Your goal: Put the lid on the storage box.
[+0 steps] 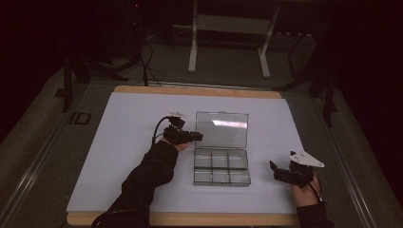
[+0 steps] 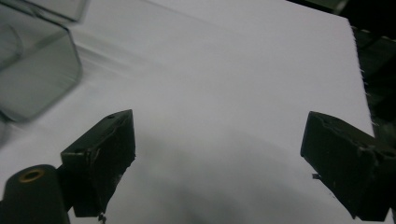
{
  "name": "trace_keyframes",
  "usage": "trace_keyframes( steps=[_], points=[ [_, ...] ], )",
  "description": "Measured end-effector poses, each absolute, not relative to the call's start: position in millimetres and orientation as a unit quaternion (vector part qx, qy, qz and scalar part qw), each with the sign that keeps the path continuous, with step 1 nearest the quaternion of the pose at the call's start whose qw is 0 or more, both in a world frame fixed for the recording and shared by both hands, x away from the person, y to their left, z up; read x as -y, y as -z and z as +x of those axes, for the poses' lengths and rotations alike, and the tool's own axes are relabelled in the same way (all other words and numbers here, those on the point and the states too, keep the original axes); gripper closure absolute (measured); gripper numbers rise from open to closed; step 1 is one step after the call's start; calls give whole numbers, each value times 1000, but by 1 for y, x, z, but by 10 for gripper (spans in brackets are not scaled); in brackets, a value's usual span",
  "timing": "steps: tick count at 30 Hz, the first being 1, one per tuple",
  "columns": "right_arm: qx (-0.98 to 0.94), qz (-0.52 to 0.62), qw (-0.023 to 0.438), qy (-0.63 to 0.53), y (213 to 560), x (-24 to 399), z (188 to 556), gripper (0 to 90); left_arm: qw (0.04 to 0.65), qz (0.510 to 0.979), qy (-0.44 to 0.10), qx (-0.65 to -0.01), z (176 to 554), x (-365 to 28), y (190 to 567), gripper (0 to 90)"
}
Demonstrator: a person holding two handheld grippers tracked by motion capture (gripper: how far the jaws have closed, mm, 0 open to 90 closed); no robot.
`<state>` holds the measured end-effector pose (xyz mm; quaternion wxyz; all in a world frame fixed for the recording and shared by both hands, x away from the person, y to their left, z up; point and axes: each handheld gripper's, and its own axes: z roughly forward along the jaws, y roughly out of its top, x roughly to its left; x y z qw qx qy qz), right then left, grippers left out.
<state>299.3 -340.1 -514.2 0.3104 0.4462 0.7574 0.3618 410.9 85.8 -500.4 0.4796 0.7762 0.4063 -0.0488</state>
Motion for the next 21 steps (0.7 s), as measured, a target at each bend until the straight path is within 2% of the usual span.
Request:
trace_keyframes(
  steps=[9, 10, 11, 21],
  points=[
    [-758, 431, 300, -387, 485, 327, 313, 102, 503, 773, 34, -385, 404, -90, 503, 792],
    [-760, 426, 301, -389, 482, 324, 315, 156, 505, 772, 32, -383, 403, -90, 503, 793],
    [-759, 424, 302, -391, 479, 320, 316, 162, 508, 772, 30, -381, 403, -90, 504, 795],
    [-769, 384, 282, -425, 463, 281, 340, 132, 516, 774, 20, -366, 399, -92, 504, 804]
  ],
)
